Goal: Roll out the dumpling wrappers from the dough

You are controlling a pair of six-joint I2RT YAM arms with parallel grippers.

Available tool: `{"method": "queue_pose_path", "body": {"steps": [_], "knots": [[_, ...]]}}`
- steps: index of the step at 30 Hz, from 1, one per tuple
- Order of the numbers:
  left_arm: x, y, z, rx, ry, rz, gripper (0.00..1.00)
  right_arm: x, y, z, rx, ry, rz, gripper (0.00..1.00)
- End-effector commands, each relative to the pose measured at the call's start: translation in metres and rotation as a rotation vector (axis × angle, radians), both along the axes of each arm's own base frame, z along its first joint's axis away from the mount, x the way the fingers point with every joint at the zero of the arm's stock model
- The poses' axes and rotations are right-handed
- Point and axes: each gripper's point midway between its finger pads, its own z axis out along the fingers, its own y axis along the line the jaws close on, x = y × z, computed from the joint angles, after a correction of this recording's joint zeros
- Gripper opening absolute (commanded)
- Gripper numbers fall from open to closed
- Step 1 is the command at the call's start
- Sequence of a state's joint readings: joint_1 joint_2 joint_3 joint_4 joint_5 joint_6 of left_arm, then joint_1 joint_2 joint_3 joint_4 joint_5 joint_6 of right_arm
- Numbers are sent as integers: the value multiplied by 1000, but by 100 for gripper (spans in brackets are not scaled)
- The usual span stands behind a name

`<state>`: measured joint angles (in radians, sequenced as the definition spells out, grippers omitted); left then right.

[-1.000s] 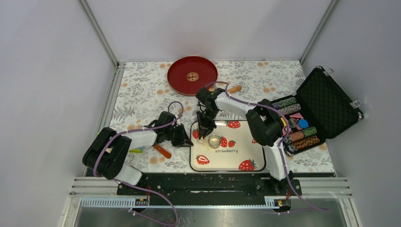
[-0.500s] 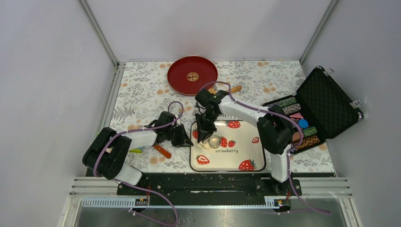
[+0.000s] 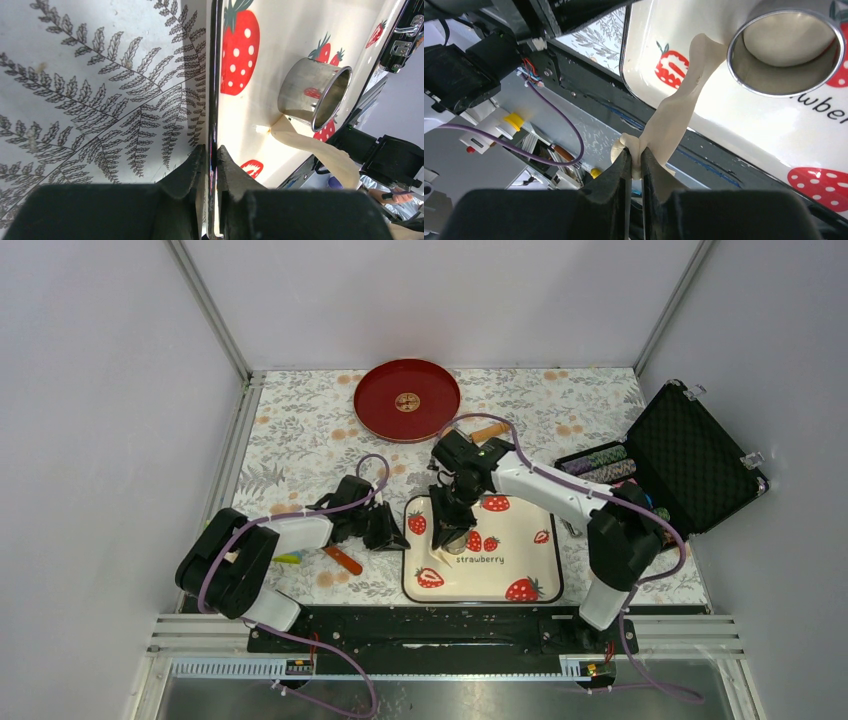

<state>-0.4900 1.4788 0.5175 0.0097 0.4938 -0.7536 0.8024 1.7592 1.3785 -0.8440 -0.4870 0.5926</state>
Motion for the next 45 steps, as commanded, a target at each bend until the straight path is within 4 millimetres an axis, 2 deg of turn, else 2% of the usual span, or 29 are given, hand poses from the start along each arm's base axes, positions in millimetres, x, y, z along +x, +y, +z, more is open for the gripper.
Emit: {"method": "queue_pose_path", "body": {"steps": [1,15,26,32,37,43,45], "knots": [[-5,9,-19,88,26,7,0,-11,-9,16,15,-24,-11,6],[-5,9,-20,91,25,7,0,-10,-41,33,-17,-83,-50,5],[-5,9,-20,92,26,7,0,13,-78,58,-5,-136,-141,5],[-5,8,-19,90,25,5,0,35,-97,78,9,-177,-192,5],[-6,8,-20,91,27,5,0,59,-103,94,19,-209,-215,5],[-6,8,-20,91,27,4,0,101,-105,117,51,-251,-242,5],[-6,8,-19,90,27,4,0,116,-106,119,56,-247,-258,5]]}}
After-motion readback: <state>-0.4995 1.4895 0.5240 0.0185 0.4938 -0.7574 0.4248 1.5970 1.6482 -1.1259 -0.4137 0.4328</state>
